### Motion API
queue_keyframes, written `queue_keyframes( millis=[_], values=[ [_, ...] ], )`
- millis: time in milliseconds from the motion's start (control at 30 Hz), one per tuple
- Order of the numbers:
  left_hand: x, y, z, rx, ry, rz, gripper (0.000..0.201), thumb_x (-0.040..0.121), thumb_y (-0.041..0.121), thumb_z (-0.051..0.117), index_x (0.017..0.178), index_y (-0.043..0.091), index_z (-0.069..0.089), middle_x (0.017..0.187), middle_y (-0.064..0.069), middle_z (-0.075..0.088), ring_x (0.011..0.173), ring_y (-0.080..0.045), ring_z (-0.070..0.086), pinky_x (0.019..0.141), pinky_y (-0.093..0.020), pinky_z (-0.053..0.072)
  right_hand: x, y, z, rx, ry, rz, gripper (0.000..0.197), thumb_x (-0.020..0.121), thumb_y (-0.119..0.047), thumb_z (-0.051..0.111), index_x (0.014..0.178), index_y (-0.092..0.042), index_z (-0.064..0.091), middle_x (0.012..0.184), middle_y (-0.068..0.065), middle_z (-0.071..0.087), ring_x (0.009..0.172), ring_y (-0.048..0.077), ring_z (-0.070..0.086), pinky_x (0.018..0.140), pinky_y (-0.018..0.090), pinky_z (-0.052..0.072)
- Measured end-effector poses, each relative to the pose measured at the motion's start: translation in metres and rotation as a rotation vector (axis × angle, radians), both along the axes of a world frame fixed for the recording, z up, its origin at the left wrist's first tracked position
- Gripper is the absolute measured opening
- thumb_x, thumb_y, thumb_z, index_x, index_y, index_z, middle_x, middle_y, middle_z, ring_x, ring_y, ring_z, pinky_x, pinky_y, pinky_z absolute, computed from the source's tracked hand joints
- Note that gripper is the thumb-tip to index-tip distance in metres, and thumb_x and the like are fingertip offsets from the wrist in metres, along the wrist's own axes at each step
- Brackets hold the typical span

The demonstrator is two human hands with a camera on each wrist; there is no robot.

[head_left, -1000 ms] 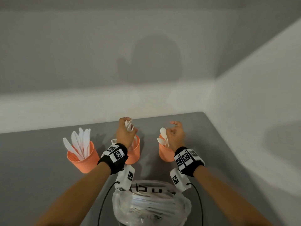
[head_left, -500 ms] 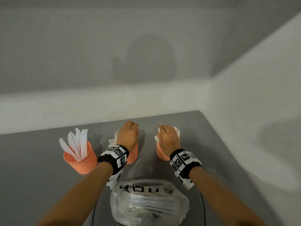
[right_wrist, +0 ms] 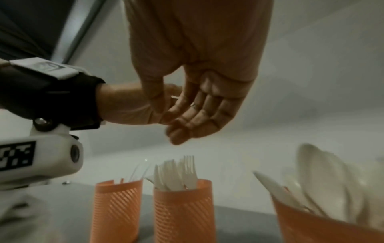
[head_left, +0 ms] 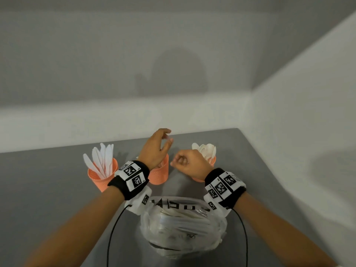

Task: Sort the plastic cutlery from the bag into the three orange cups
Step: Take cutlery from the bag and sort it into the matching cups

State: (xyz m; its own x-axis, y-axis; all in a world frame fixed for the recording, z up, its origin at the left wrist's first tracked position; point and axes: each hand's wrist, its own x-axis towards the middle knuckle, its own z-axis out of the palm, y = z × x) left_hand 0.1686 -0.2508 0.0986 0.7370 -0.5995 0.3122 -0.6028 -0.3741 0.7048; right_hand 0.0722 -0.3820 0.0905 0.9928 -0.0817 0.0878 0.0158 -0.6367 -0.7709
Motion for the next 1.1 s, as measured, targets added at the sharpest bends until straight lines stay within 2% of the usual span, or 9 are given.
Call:
queue_keyframes(
  millis=[100,200,267,333,400,500,633,833,1100],
  values=[
    [-0.022,0.018,0.006,-0.036,0.105,-0.053,0.023,0.088,0.028,0.049,0.094,0.008,0.058,0.088,-0.009,0.066,0.079,-0.023,0.064,0.075,-0.031,0.050,-0.020,0.022,0.014,-0.036,0.330,0.237,0.017,0.085,-0.021,0.067,0.078,-0.006,0.066,0.055,-0.012,0.060,0.047,-0.001,0.055,0.054,0.012,0.047],
    [-0.041,0.041,-0.004,0.033,0.183,-0.123,0.035,0.078,0.039,0.056,0.075,0.005,0.057,0.076,-0.013,0.065,0.067,-0.019,0.060,0.068,-0.030,0.047,-0.039,0.038,0.003,-0.106,0.647,0.389,0.018,0.088,-0.018,0.059,0.079,-0.006,0.067,0.064,-0.004,0.063,0.055,0.005,0.058,0.054,0.015,0.048],
    [-0.053,0.055,-0.014,0.097,0.223,-0.155,0.033,0.068,0.049,0.055,0.061,0.017,0.054,0.069,-0.005,0.062,0.065,-0.011,0.055,0.065,-0.021,0.043,-0.046,0.044,-0.014,-0.299,0.710,0.394,0.024,0.089,-0.013,0.054,0.066,-0.007,0.058,0.060,0.001,0.055,0.052,0.012,0.049,0.055,0.022,0.043],
    [-0.064,0.068,-0.022,0.219,0.242,-0.162,0.027,0.067,0.051,0.060,0.055,0.027,0.053,0.083,-0.003,0.063,0.078,-0.013,0.059,0.070,-0.017,0.041,-0.052,0.051,-0.025,-0.524,0.707,0.340,0.029,0.090,-0.009,0.048,0.060,-0.006,0.048,0.062,0.007,0.049,0.056,0.019,0.044,0.056,0.026,0.036],
    [-0.074,0.077,-0.029,0.385,0.237,-0.174,0.022,0.076,0.039,0.069,0.059,0.027,0.061,0.103,-0.003,0.058,0.096,-0.016,0.056,0.082,-0.022,0.041,-0.058,0.053,-0.034,-0.637,0.725,0.303,0.021,0.093,-0.010,0.043,0.090,0.002,0.060,0.096,0.017,0.062,0.088,0.029,0.058,0.076,0.030,0.044],
    [-0.082,0.085,-0.044,0.548,0.168,-0.163,0.017,0.085,0.027,0.064,0.095,0.016,0.071,0.117,-0.004,0.053,0.105,-0.015,0.050,0.091,-0.022,0.035,-0.062,0.052,-0.052,-0.618,0.779,0.222,0.040,0.095,-0.014,0.042,0.132,-0.002,0.046,0.137,0.015,0.049,0.126,0.029,0.047,0.104,0.036,0.038],
    [-0.087,0.089,-0.055,0.583,0.219,-0.125,0.034,0.089,0.018,0.056,0.123,0.017,0.058,0.130,-0.005,0.056,0.120,-0.020,0.051,0.102,-0.026,0.035,-0.059,0.049,-0.057,-0.574,0.752,0.195,0.048,0.093,-0.027,0.048,0.138,-0.010,0.042,0.145,0.010,0.040,0.134,0.027,0.038,0.110,0.036,0.033],
    [-0.095,0.085,-0.050,0.553,0.206,-0.089,0.040,0.087,0.008,0.055,0.127,0.010,0.054,0.131,-0.008,0.056,0.122,-0.022,0.050,0.101,-0.026,0.035,-0.057,0.045,-0.054,-0.543,0.741,0.187,0.052,0.088,-0.030,0.057,0.137,-0.019,0.042,0.144,0.006,0.040,0.130,0.024,0.041,0.104,0.032,0.034],
    [-0.099,0.093,-0.050,0.534,0.253,-0.037,0.040,0.086,0.006,0.053,0.126,0.008,0.053,0.131,-0.010,0.054,0.121,-0.024,0.051,0.102,-0.030,0.040,-0.056,0.062,-0.056,-0.573,0.759,0.136,0.058,0.083,-0.037,0.066,0.131,-0.013,0.045,0.135,0.008,0.050,0.123,0.026,0.049,0.103,0.035,0.040]
  ],
)
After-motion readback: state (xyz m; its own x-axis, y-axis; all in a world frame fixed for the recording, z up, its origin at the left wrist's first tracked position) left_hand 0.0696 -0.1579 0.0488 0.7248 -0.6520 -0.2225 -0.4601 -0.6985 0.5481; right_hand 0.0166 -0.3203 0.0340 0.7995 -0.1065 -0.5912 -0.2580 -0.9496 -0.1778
